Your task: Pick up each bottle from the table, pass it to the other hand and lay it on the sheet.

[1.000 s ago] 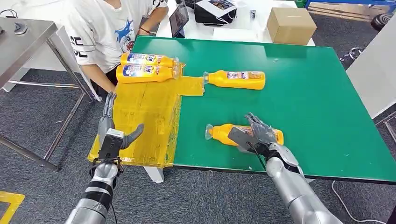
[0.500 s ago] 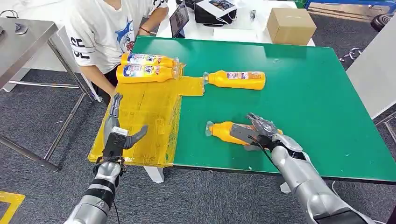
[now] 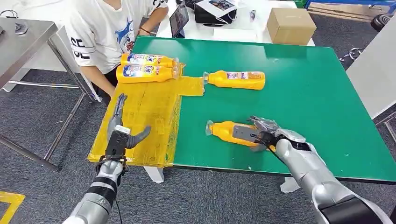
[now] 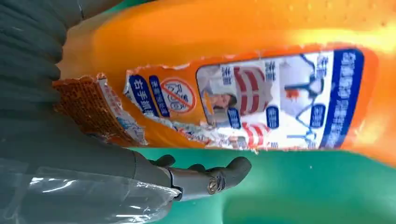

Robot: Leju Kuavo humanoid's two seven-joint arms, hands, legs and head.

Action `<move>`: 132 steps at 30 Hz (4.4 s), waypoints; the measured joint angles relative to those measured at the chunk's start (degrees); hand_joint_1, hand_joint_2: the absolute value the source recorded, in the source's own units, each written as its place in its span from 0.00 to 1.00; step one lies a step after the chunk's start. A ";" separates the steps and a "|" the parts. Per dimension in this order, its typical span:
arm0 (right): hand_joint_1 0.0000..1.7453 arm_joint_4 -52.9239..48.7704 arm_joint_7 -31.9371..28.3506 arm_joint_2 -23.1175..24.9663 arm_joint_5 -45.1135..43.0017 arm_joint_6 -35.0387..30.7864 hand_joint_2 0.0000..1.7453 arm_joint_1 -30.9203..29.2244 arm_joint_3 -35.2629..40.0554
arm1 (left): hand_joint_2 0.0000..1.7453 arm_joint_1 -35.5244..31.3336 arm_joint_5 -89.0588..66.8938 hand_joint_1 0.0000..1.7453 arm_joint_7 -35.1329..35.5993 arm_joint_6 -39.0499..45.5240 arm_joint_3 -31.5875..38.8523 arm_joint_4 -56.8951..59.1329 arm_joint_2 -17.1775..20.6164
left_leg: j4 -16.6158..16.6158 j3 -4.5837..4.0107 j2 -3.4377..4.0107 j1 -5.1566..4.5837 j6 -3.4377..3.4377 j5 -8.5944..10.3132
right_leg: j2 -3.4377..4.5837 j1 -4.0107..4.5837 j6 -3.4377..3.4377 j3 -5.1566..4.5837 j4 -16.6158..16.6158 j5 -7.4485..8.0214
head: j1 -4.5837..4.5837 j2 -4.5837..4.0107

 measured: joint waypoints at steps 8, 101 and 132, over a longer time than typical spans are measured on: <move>1.00 1.66 -0.02 0.61 -0.46 -0.15 1.00 -0.86 2.77 | 1.00 -0.72 0.22 0.00 -0.02 -0.50 -0.46 1.66 -0.42 | 0.00 0.18 0.01 0.01 0.00 -0.01 | 0.00 0.00 0.00 0.15 -0.02 0.00 | 0.00 0.00; 1.00 -19.00 -31.69 26.47 -12.92 -44.48 1.00 27.64 -8.20 | 1.00 7.05 38.67 0.00 20.31 -42.01 -25.14 -14.67 -1.99 | -0.03 -0.31 0.02 0.04 -0.14 -0.08 | 0.09 0.01 -0.03 -0.32 0.04 -0.06 | 0.02 0.00; 1.00 -13.49 -31.58 27.30 -14.16 -43.95 1.00 26.01 -4.30 | 1.00 6.44 37.42 0.00 20.22 -38.21 -25.42 -10.49 -1.46 | -0.03 -0.31 0.03 0.03 -0.14 -0.08 | 0.10 0.00 -0.03 -0.34 0.04 -0.06 | -0.02 0.00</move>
